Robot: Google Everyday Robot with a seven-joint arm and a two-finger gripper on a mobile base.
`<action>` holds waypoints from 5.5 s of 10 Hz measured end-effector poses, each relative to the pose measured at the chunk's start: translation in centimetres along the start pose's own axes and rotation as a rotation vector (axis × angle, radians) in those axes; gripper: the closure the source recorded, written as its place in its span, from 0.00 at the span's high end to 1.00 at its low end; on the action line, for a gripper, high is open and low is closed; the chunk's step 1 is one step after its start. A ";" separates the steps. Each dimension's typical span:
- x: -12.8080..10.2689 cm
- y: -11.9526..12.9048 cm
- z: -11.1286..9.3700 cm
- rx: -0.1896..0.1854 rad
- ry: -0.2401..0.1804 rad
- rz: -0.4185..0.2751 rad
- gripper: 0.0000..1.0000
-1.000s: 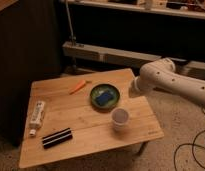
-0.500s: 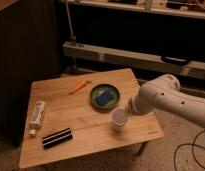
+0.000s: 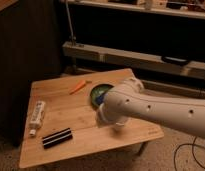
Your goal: Move the arm in a circular motion
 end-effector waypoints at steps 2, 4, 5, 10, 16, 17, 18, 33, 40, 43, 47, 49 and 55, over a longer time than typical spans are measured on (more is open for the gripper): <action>-4.5 2.6 2.0 -0.007 -0.013 -0.054 0.00; -10.1 3.2 3.6 0.006 -0.046 -0.080 0.00; -12.5 2.9 4.1 0.024 -0.064 -0.091 0.00; -23.5 -5.1 4.2 0.193 -0.134 -0.031 0.00; -21.8 -19.5 1.3 0.269 -0.181 0.229 0.00; -20.2 -21.0 1.0 0.270 -0.183 0.266 0.00; -17.9 -22.4 0.8 0.272 -0.186 0.306 0.00; -6.6 4.8 0.0 -0.090 0.046 -0.221 0.00; -20.0 1.7 3.2 -0.048 -0.020 -0.112 0.00; -22.1 -5.4 2.2 -0.007 -0.053 0.009 0.00; -20.0 -17.4 0.7 0.049 -0.078 0.238 0.00; -16.7 -22.1 -0.2 0.063 -0.088 0.339 0.00; -4.6 -21.4 -1.6 0.046 -0.027 0.310 0.00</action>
